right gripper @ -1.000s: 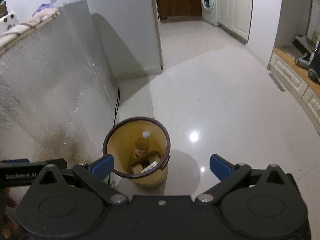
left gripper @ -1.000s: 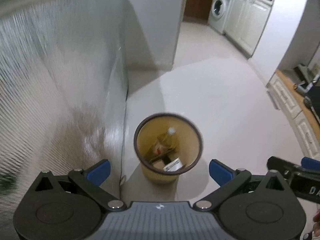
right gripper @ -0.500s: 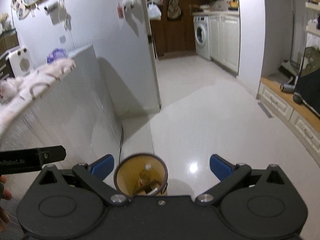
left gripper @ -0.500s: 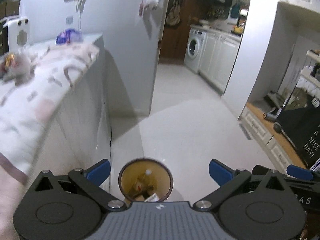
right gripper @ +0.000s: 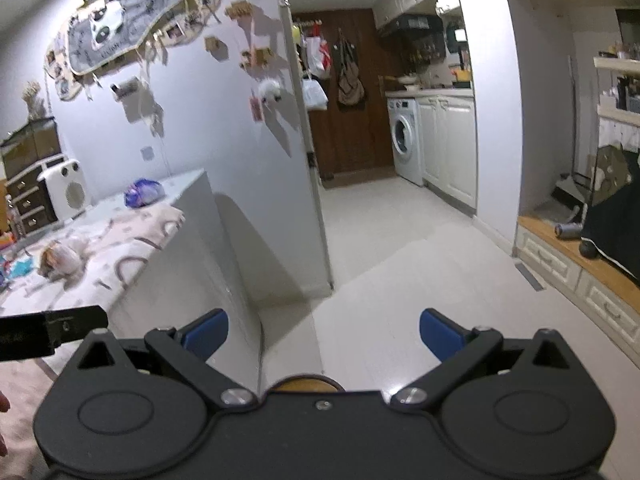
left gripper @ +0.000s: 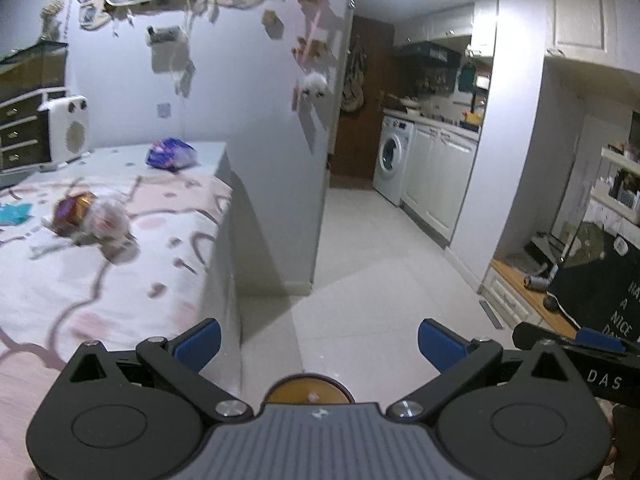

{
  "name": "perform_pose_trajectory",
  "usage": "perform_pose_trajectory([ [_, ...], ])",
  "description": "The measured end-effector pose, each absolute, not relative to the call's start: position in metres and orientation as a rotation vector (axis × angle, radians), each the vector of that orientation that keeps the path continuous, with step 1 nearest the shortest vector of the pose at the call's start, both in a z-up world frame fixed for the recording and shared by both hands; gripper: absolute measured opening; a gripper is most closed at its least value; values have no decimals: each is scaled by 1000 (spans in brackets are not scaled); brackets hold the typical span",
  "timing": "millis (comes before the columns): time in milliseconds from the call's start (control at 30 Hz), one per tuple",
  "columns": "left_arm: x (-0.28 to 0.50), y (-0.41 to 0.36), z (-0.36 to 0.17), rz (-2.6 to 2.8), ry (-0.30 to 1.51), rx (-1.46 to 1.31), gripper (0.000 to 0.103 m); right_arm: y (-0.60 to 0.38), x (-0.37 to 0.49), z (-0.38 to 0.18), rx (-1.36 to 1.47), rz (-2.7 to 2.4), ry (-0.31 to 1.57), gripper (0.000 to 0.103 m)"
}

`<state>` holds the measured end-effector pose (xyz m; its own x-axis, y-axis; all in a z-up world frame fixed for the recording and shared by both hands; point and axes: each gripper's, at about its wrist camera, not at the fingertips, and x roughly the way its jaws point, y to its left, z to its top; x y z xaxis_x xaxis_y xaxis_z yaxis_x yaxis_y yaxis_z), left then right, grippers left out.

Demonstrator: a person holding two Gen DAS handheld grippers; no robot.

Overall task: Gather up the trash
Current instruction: 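Move both tools back toward the remaining trash on the bed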

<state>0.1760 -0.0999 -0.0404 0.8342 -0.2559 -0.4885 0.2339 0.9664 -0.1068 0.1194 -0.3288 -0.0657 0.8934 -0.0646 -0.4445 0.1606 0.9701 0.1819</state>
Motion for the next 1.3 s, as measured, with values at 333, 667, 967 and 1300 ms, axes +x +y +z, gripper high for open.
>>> perform_pose_trajectory([
  [333,179,-33,-5,-169,463,-49,103,-278,129,-49,200,-39,388,103],
  [667,200,50,13,-79,440,-40,103,-222,160,-31,191,35,391,103],
  [967,219,147,14,26,443,-45,103,-162,186,-23,178,42,386,103],
  [1300,252,273,0,158,514,-103,103,-105,217,-21,208,185,347,103],
])
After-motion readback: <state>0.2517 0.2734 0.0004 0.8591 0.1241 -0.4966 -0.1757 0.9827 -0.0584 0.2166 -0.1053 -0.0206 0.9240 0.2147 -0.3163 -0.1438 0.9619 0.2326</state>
